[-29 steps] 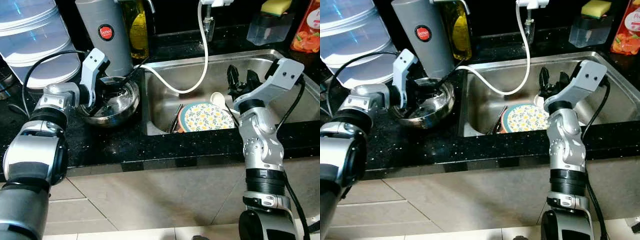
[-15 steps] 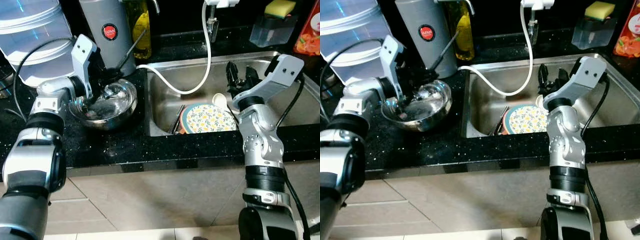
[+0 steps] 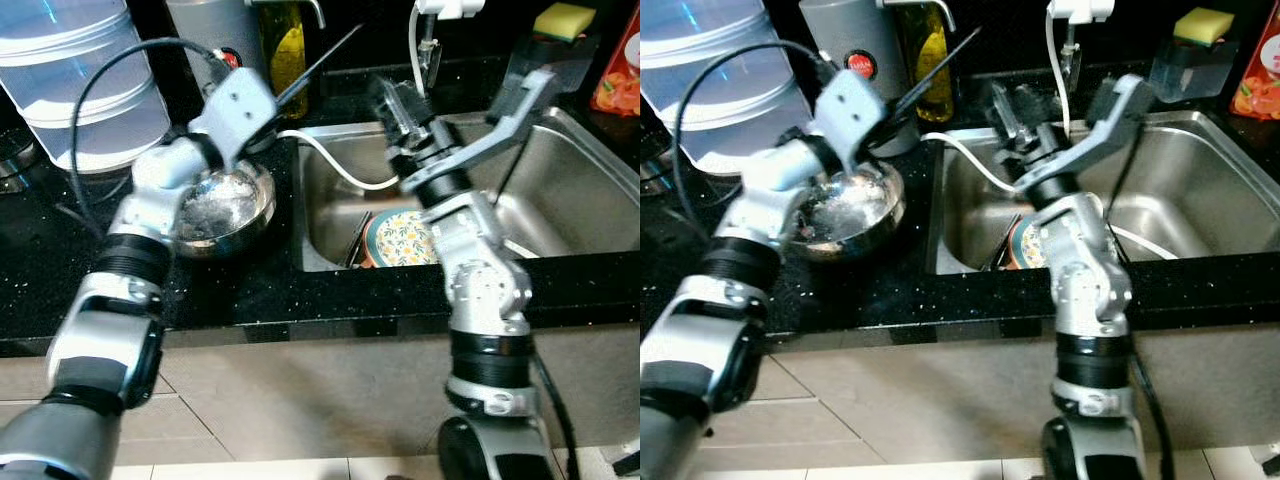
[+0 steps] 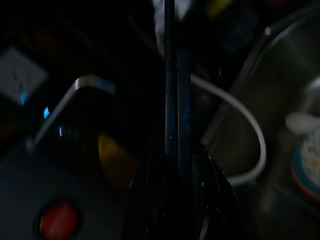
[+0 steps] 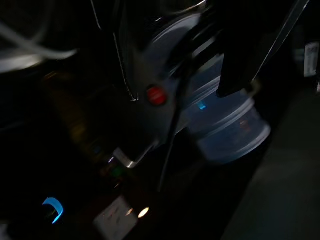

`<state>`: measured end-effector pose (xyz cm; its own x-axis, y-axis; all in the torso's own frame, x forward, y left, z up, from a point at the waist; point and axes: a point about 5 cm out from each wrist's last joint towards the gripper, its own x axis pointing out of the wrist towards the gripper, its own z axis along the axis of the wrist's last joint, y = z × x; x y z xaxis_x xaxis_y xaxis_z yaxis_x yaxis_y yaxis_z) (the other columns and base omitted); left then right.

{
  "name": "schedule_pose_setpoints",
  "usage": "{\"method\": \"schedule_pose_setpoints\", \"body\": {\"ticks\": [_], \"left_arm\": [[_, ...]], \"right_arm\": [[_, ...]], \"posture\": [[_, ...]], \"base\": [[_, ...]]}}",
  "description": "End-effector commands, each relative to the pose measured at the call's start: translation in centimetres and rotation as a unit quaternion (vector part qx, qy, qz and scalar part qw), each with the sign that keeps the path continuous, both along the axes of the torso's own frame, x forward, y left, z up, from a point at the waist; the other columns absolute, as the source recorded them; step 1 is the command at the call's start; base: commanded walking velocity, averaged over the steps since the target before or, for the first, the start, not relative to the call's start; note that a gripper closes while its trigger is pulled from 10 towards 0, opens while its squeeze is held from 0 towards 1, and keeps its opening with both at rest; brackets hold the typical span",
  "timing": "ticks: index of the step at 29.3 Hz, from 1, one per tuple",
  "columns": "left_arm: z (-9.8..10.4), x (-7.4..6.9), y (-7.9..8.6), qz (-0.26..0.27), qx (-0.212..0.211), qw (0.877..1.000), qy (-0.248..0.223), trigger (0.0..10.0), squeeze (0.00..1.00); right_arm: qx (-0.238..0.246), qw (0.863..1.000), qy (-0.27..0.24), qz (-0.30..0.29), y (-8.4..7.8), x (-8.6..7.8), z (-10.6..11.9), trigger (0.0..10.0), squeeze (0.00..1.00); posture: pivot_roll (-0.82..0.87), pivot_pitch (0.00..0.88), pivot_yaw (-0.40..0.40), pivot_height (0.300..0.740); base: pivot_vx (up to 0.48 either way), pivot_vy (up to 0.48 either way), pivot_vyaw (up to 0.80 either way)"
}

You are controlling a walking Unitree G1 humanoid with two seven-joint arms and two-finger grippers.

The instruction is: Kitchen organization

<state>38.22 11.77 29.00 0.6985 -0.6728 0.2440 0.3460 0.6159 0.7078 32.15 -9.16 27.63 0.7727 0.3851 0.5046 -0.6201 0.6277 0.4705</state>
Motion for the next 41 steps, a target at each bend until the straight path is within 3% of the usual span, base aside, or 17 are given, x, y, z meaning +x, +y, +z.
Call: {"method": "schedule_pose_setpoints", "body": {"ticks": [1,2,3,8,9,11,12,18,19,23,25,29,38,39,40,41], "left_arm": [[0.4,-0.2,-0.6,0.000,-0.004,1.000,-0.026,10.0,0.00],[0.4,-0.2,-0.6,0.000,-0.004,1.000,-0.026,10.0,0.00],[1.3,-0.7,-1.9,-0.021,-0.020,0.998,-0.051,10.0,0.00],[1.0,-1.3,-3.4,-0.055,-0.012,0.997,-0.053,10.0,0.00],[0.6,-1.4,-3.6,-0.058,-0.009,0.997,-0.049,10.0,0.00],[0.4,-1.4,-3.7,-0.058,-0.008,0.997,-0.046,10.0,0.00],[0.1,-1.4,-3.8,-0.061,-0.012,0.997,-0.040,10.0,0.00],[-0.8,-1.4,-4.2,-0.073,-0.044,0.996,-0.007,10.0,0.00],[-1.0,-1.2,-4.3,-0.071,-0.055,0.996,0.002,10.0,0.00],[-1.0,-0.9,-4.3,-0.061,-0.070,0.996,0.010,10.0,0.00],[-1.1,-0.9,-4.6,-0.067,-0.066,0.995,0.018,10.0,0.00],[-2.4,-1.2,-5.8,-0.096,-0.044,0.993,0.050,10.0,0.00],[-2.6,-1.2,-6.0,-0.097,-0.042,0.993,0.056,10.0,0.00],[-2.7,-1.1,-5.9,-0.094,-0.039,0.993,0.057,10.0,0.00],[-2.7,-1.1,-5.9,-0.092,-0.037,0.993,0.057,10.0,0.00],[-2.7,-1.0,-5.8,-0.089,-0.036,0.994,0.057,10.0,0.00]], "right_arm": [[0.009,0.999,0.027,0.020,0.5,0.1,-0.8,10.0,0.00],[0.009,0.999,0.027,0.020,0.5,0.1,-0.8,10.0,0.00],[0.028,0.998,0.051,0.036,1.3,0.1,-1.6,10.0,0.00],[0.051,0.996,0.071,0.025,1.2,0.5,-2.0,10.0,0.00],[0.059,0.995,0.072,0.022,1.0,0.6,-1.9,10.0,0.17],[0.064,0.995,0.072,0.021,0.8,0.6,-1.8,10.0,0.17],[0.069,0.995,0.070,0.016,0.6,0.6,-1.6,10.0,1.00],[0.069,0.996,0.051,0.016,0.3,0.6,-1.2,10.0,0.98],[0.068,0.997,0.037,0.024,0.4,0.3,-0.8,10.0,0.00],[0.068,0.997,0.014,0.039,0.7,-0.2,-0.1,10.0,0.00],[0.045,0.998,0.001,0.040,1.1,-0.5,0.0,10.0,0.00],[0.018,0.999,0.000,0.028,1.7,-0.3,-0.1,10.0,0.00],[-0.011,1.000,-0.002,0.020,2.2,0.0,-0.2,10.0,0.00],[-0.012,1.000,-0.002,0.017,2.2,0.0,-0.2,8.2,0.00],[-0.013,1.000,-0.003,0.015,2.2,0.0,-0.2,8.2,0.00],[-0.016,1.000,-0.002,0.009,2.1,0.1,-0.2,0.2,0.00]], "posture": [[0.01,0.000,0.089,0.740],[0.01,0.000,0.089,0.740],[0.00,0.000,0.092,0.740],[0.00,0.000,0.097,0.740],[0.00,0.000,0.098,0.740],[0.00,0.000,0.098,0.740],[0.00,0.000,0.098,0.740],[0.00,0.000,0.096,0.740],[0.00,0.000,0.096,0.740],[0.00,0.000,0.096,0.740],[-0.01,0.000,0.100,0.740],[-0.01,0.000,0.102,0.740],[-0.01,0.000,0.100,0.740],[-0.01,0.000,0.100,0.740],[-0.01,0.000,0.100,0.740],[-0.01,0.000,0.099,0.740]], "base": [[0.000,0.000,0.00],[0.000,0.000,0.00],[0.000,0.000,0.00],[0.000,0.000,0.00],[0.000,0.000,0.00],[0.000,0.000,0.00],[0.000,0.000,0.00],[0.000,0.000,0.00],[0.000,0.000,0.00],[0.000,0.000,0.00],[0.000,0.000,0.00],[0.000,0.000,0.00],[0.000,0.000,0.00],[0.000,0.000,0.00],[0.000,0.000,0.00],[0.000,0.000,0.00]]}}
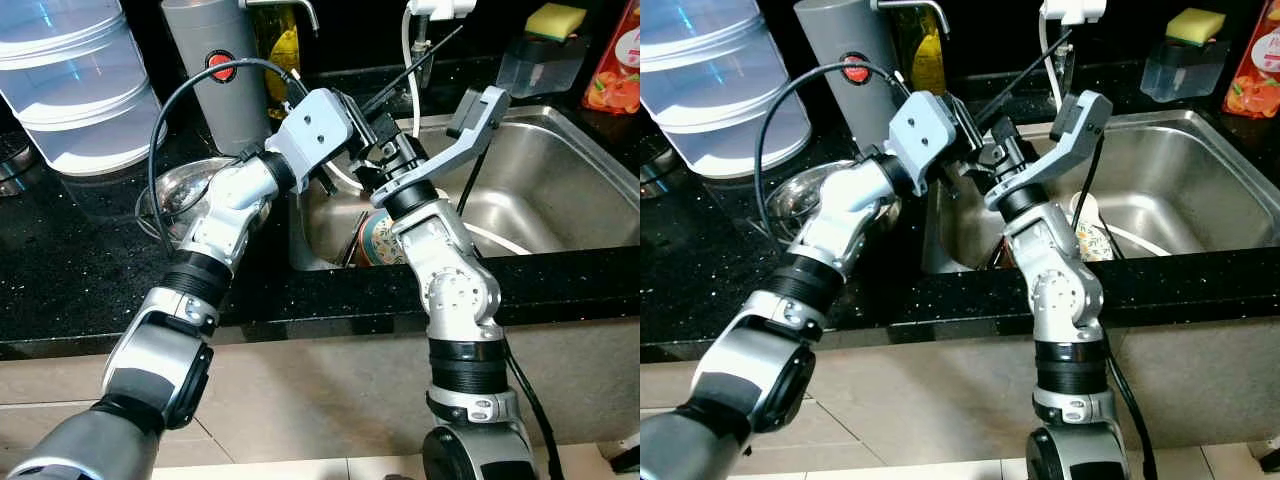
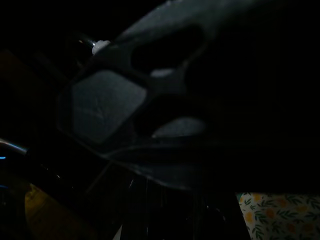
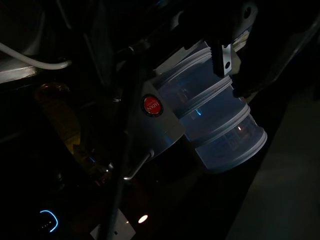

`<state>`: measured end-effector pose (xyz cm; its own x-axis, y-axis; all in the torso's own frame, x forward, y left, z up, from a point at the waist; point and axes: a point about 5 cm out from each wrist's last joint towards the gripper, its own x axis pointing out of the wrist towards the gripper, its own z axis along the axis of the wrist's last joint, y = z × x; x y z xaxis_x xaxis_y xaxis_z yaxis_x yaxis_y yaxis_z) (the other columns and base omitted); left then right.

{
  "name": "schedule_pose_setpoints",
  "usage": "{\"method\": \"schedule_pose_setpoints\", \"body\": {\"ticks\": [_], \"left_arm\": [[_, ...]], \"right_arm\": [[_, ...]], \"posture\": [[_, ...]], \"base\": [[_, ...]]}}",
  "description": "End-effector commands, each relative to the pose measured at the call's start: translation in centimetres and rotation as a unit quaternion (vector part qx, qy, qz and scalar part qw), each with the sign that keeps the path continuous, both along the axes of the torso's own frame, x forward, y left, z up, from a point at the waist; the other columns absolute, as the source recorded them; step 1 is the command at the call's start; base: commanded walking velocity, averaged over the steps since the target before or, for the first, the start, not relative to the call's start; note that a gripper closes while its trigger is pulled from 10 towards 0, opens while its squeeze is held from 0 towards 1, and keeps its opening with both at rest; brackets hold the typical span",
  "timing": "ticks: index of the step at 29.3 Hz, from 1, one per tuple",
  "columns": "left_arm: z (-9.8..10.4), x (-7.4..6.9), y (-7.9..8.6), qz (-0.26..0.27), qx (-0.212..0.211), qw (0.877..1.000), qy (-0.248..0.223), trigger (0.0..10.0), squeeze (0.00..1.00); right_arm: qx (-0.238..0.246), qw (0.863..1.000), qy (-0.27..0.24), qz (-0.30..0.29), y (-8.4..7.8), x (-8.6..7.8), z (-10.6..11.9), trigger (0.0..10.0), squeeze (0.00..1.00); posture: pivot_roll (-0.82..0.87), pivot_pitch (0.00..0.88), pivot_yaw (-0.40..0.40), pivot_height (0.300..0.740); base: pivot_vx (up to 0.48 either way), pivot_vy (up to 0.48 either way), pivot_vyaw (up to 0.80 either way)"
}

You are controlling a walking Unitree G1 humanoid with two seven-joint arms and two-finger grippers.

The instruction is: Kitchen organization

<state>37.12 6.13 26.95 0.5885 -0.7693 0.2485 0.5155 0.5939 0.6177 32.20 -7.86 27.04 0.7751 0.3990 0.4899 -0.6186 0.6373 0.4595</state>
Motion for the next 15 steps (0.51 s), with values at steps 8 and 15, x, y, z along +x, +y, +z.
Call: {"method": "schedule_pose_setpoints", "body": {"ticks": [8,15], "left_arm": [[-1.25,0.10,-0.14,-0.005,0.014,0.999,0.033,10.0,0.00],[-1.26,0.12,-0.09,-0.005,0.011,0.999,0.036,10.0,0.00]], "right_arm": [[-0.007,1.000,-0.005,-0.016,0.40,0.35,0.29,0.0,0.00],[-0.002,1.000,-0.004,-0.021,0.25,0.40,0.28,0.0,0.00]], "posture": [[-0.01,0.000,0.099,0.740],[-0.01,0.000,0.100,0.740]], "base": [[0.000,0.000,0.00],[0.000,0.000,0.00]]}}
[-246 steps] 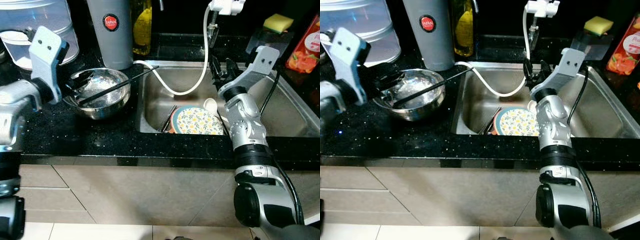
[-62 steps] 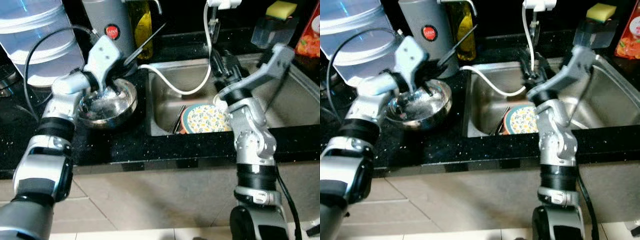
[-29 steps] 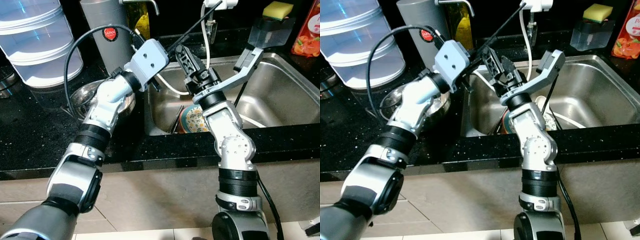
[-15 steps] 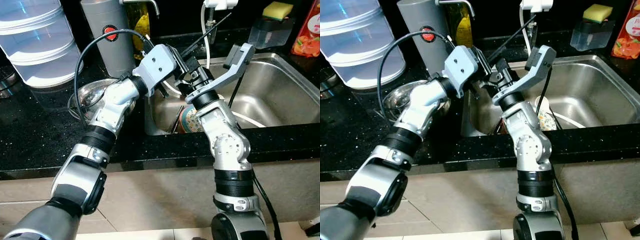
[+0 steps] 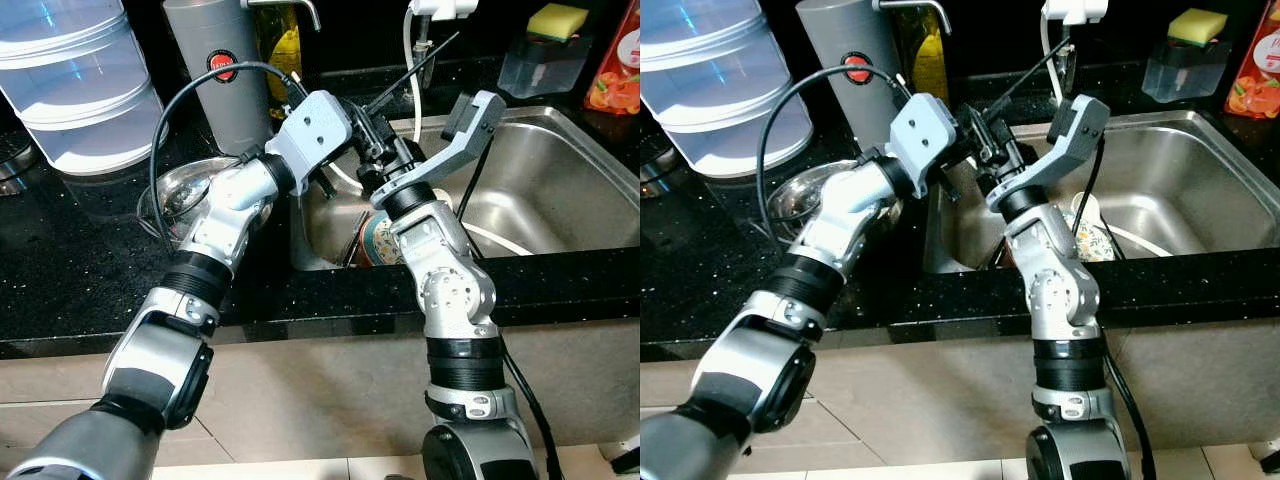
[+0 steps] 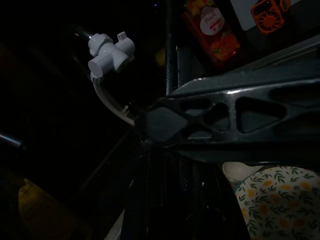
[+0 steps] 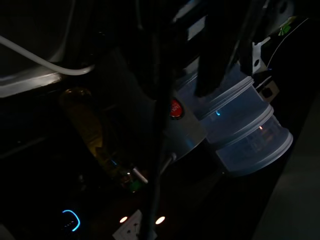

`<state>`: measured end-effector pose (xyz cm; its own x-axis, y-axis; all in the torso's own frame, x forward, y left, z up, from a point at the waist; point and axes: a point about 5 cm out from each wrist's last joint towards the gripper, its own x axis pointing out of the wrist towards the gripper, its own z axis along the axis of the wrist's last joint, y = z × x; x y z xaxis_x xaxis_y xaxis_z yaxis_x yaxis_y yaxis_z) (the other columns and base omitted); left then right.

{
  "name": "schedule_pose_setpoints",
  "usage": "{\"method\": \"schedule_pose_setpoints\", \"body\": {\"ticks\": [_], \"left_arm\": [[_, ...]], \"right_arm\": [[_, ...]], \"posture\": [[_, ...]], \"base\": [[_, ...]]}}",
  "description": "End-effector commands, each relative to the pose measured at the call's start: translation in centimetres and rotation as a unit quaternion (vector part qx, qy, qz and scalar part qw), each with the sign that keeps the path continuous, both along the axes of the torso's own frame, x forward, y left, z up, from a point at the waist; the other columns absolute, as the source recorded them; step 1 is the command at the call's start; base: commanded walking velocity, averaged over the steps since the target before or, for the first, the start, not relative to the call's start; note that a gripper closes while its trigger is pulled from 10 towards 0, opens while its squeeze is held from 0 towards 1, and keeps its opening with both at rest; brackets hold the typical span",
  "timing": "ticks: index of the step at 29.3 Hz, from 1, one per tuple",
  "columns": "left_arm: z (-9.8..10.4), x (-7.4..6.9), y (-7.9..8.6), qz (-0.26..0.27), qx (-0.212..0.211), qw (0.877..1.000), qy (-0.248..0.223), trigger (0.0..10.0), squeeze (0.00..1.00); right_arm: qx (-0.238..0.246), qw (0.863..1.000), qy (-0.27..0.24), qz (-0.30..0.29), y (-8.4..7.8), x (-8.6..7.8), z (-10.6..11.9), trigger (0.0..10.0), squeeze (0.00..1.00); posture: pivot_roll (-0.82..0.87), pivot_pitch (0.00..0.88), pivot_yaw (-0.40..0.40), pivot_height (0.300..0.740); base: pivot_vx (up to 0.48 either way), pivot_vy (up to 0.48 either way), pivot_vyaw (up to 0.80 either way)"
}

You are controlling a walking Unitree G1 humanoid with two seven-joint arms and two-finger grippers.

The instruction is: Kitchen organization

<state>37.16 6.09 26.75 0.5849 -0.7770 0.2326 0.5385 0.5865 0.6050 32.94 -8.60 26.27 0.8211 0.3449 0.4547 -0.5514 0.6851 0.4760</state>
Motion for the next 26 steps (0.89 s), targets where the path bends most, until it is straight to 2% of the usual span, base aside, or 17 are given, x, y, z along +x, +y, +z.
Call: {"method": "schedule_pose_setpoints", "body": {"ticks": [1,12,13,14,15,16,17,19,20,21,25,26], "left_arm": [[-1.1,0.1,0.0,0.000,0.008,1.000,0.026,10.0,0.00],[-1.1,0.1,0.2,-0.004,0.005,0.999,0.035,10.0,0.00],[-1.2,0.0,0.2,-0.010,0.000,0.999,0.043,10.0,1.00],[-1.2,0.0,0.2,-0.010,0.000,0.999,0.043,10.0,1.00],[-1.2,0.0,0.2,-0.017,-0.006,0.999,0.047,10.0,1.00],[-1.2,0.0,0.2,-0.017,-0.006,0.999,0.047,10.0,1.00],[-1.1,-0.1,0.3,-0.015,-0.008,0.999,0.043,10.0,1.00],[-0.7,-0.2,0.3,-0.019,-0.034,0.998,0.050,10.0,1.00],[-0.4,-0.4,0.4,-0.029,-0.054,0.996,0.063,10.0,0.44],[-0.1,-0.7,0.5,-0.049,-0.079,0.993,0.076,10.0,0.00],[1.1,-2.2,1.3,-0.117,-0.152,0.975,0.110,10.0,0.00],[1.8,-2.6,1.8,-0.132,-0.179,0.968,0.115,10.0,0.00]], "right_arm": [[0.005,1.000,-0.023,0.015,0.9,-0.3,1.0,0.0,0.00],[0.007,1.000,-0.025,0.014,0.8,-0.3,0.9,0.0,0.00],[0.004,1.000,-0.023,0.013,0.8,-0.2,0.9,0.0,0.00],[0.004,1.000,-0.023,0.013,0.8,-0.2,0.9,0.0,0.00],[-0.006,1.000,-0.019,0.009,0.8,-0.1,0.7,9.4,0.00],[-0.006,1.000,-0.019,0.009,0.8,-0.1,0.7,9.4,0.00],[-0.013,1.000,-0.016,0.006,0.9,0.0,0.7,10.0,0.00],[-0.024,1.000,-0.007,-0.005,0.8,0.2,0.4,10.0,0.00],[-0.028,1.000,-0.001,-0.015,0.7,0.3,0.2,10.0,0.00],[-0.031,0.999,0.007,-0.028,0.5,0.6,0.0,10.0,0.00],[-0.054,0.994,0.047,-0.081,-0.6,1.6,-1.0,10.0,0.00],[-0.078,0.988,0.077,-0.108,-1.2,2.2,-2.0,10.0,0.00]], "posture": [[-0.02,0.000,0.100,0.740],[-0.01,0.000,0.098,0.740],[-0.01,0.000,0.097,0.740],[-0.01,0.000,0.097,0.740],[-0.01,0.000,0.095,0.740],[-0.01,0.000,0.095,0.740],[-0.01,0.000,0.095,0.740],[-0.01,0.000,0.093,0.740],[-0.01,0.000,0.093,0.740],[-0.02,0.000,0.093,0.740],[-0.02,0.000,0.094,0.740],[-0.02,0.000,0.090,0.740]], "base": [[0.000,0.000,0.00],[0.000,0.000,0.00],[0.000,0.000,0.00],[0.000,0.000,0.00],[0.000,0.000,0.00],[0.000,0.000,0.00],[0.000,0.000,0.00],[0.000,0.000,0.00],[0.000,0.000,0.00],[0.000,0.000,0.00],[0.000,0.000,0.00],[0.000,0.000,0.00]]}}
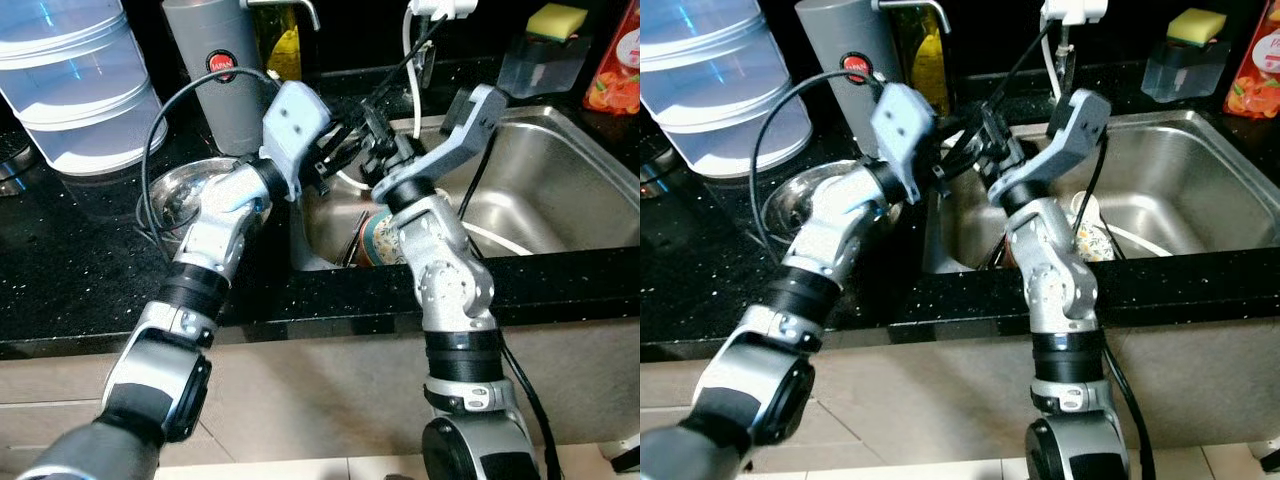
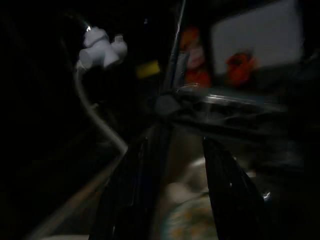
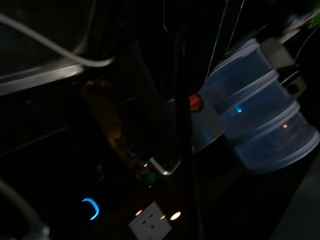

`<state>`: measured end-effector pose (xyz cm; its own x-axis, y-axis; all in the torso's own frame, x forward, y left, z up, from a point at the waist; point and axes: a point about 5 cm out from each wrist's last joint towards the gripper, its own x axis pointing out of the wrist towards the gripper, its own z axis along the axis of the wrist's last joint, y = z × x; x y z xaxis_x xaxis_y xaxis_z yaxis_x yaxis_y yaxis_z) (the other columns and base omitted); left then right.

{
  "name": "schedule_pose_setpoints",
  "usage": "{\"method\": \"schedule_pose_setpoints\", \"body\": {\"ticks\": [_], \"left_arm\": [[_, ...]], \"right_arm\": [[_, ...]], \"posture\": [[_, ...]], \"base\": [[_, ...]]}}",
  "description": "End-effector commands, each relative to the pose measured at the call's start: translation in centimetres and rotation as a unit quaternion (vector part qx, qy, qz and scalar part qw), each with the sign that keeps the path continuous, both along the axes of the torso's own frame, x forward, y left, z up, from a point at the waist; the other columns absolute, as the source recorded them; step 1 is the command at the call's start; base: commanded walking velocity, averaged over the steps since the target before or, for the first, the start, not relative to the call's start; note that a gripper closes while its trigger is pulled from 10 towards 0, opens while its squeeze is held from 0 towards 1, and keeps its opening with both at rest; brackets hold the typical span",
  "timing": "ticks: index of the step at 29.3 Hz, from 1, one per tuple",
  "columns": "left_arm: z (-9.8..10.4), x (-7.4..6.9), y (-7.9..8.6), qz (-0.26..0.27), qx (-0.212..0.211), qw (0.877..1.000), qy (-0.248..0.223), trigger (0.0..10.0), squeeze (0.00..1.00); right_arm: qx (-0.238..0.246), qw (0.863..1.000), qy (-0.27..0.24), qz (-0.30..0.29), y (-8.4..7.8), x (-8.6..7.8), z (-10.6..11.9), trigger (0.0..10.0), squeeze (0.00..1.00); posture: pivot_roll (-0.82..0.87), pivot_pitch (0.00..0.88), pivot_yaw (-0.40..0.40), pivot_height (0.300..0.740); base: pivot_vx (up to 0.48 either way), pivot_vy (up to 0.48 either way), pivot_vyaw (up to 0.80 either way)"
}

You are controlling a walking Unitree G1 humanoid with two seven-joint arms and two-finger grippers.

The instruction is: Kitchen organization

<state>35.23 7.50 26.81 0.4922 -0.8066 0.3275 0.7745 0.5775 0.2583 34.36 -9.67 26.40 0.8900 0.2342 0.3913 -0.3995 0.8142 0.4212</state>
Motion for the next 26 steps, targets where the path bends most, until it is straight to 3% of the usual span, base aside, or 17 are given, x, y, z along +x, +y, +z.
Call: {"method": "schedule_pose_setpoints", "body": {"ticks": [1,3,5,8,9,11,12,14,16,19,20,22,23,24,26], "left_arm": [[2.4,-1.1,1.1,-0.032,-0.068,0.997,-0.009,10.0,0.00],[3.4,-1.5,1.9,-0.034,-0.104,0.994,-0.008,10.0,0.00],[4.8,-1.9,3.3,-0.015,-0.138,0.990,-0.017,10.0,0.00],[5.5,-2.2,4.0,0.000,-0.149,0.988,-0.025,10.0,0.00],[5.9,-2.4,4.4,0.010,-0.151,0.988,-0.026,10.0,0.00],[5.9,-2.5,4.5,0.014,-0.150,0.988,-0.027,10.0,0.00],[6.0,-2.5,4.8,0.029,-0.149,0.988,-0.025,10.0,0.00],[6.0,-2.4,5.0,0.039,-0.149,0.988,-0.023,10.0,0.00],[5.7,-1.9,5.5,0.080,-0.146,0.986,-0.003,10.0,0.00],[4.8,-0.9,5.8,0.157,-0.104,0.982,0.008,10.0,0.00],[4.3,-0.5,6.0,0.182,-0.095,0.979,0.017,10.0,0.00],[3.7,-0.2,6.4,0.216,-0.088,0.972,0.028,10.0,0.00],[3.7,-0.2,6.4,0.216,-0.088,0.972,0.028,10.0,0.00],[3.5,-0.2,6.6,0.235,-0.077,0.968,0.028,10.0,0.00],[3.5,-0.2,6.7,0.245,-0.066,0.967,0.022,10.0,0.00]], "right_arm": [[-0.048,0.993,0.092,-0.054,-0.8,1.4,-3.3,10.0,0.00],[-0.085,0.981,0.142,-0.098,-1.8,2.1,-5.0,10.0,0.00],[-0.127,0.954,0.235,-0.139,-3.4,2.8,-8.3,10.0,0.00],[-0.160,0.936,0.279,-0.141,-4.2,2.9,-10.3,10.0,0.00],[-0.178,0.930,0.289,-0.139,-4.6,2.9,-11.0,10.0,0.54],[-0.184,0.929,0.290,-0.139,-4.8,2.9,-11.1,10.0,0.54],[-0.182,0.930,0.289,-0.133,-4.8,2.9,-11.3,10.0,1.00],[-0.180,0.931,0.289,-0.128,-4.9,2.9,-11.3,10.0,1.00],[-0.135,0.944,0.273,-0.128,-5.1,3.1,-10.8,10.0,1.00],[-0.083,0.959,0.221,-0.159,-6.1,3.2,-8.8,10.0,1.00],[-0.056,0.965,0.188,-0.172,-6.7,3.1,-7.6,10.0,0.00],[-0.007,0.972,0.114,-0.206,-8.6,2.5,-5.0,10.0,0.00],[-0.007,0.972,0.114,-0.206,-8.6,2.5,-5.0,10.0,0.00],[0.020,0.972,0.069,-0.224,-9.9,1.8,-3.3,10.0,0.00],[0.028,0.972,0.048,-0.226,-10.4,1.5,-2.4,10.0,0.00]], "posture": [[-0.02,0.000,0.090,0.740],[0.00,0.000,0.080,0.740],[0.01,0.000,0.072,0.740],[0.02,0.000,0.059,0.740],[0.02,0.000,0.055,0.740],[0.02,0.000,0.055,0.740],[0.02,0.000,0.053,0.740],[0.02,0.000,0.053,0.740],[0.03,0.000,0.054,0.740],[0.03,0.000,0.055,0.740],[0.02,0.000,0.061,0.740],[0.02,0.000,0.062,0.740],[0.02,0.000,0.062,0.740],[0.02,0.000,0.064,0.740],[0.02,0.000,0.066,0.740]], "base": [[0.000,0.000,0.00],[0.000,0.000,0.00],[0.000,0.000,0.00],[0.000,0.000,0.00],[0.000,0.000,0.00],[0.000,0.000,0.00],[0.000,0.000,0.00],[0.000,0.000,0.00],[0.000,0.000,0.00],[0.000,0.000,0.00],[0.000,0.000,0.00],[0.000,0.000,0.00],[0.000,0.000,0.00],[0.000,0.000,0.00],[0.000,0.000,0.00]]}}
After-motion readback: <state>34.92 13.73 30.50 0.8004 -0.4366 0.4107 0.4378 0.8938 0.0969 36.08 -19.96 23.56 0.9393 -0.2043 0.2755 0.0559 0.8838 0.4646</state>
